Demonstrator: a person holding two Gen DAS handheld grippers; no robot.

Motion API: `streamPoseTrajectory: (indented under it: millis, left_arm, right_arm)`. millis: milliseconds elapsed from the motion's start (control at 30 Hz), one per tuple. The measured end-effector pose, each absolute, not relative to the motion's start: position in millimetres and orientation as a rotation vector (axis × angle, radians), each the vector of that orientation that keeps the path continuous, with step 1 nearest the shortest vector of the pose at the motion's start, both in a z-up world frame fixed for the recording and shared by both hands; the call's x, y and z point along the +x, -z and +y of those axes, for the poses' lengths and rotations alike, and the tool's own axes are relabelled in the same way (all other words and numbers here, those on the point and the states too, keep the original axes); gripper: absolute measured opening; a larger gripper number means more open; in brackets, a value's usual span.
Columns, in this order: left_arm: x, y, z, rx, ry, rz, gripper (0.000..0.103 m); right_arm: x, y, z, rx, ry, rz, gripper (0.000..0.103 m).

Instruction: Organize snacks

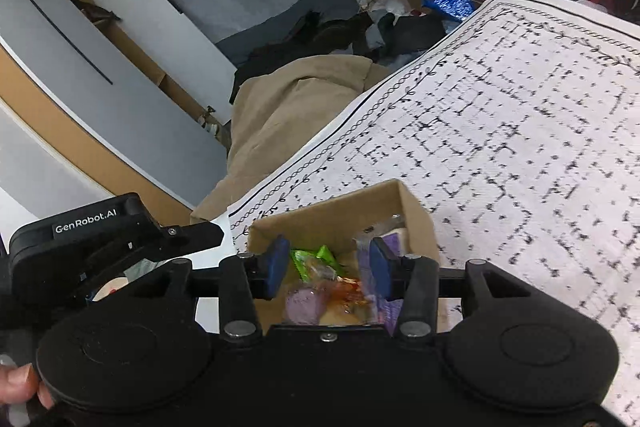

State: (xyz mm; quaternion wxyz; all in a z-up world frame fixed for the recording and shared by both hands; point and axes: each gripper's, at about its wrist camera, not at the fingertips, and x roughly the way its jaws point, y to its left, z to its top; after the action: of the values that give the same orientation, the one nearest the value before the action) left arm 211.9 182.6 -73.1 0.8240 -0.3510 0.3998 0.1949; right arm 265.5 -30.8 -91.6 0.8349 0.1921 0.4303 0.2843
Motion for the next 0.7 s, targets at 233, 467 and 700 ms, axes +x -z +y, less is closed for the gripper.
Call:
streamPoseTrajectory:
  millis: [233,467,700]
  left_arm:
    - [209,65,168,-0.720,-0.379,0.879,0.083]
    - [199,55,152,-0.663,-0.347,0.896,0.084]
    - [186,39,135,-0.586,-0.312,0.898,0.090]
  right_arm:
    - [256,79,-50,0.412,-0.584,0.895,0.050]
    - [243,68,-75,0.413,-0.561,0.876,0.059]
    - [226,50,-98,0.398,-0.547,0.837,0.074]
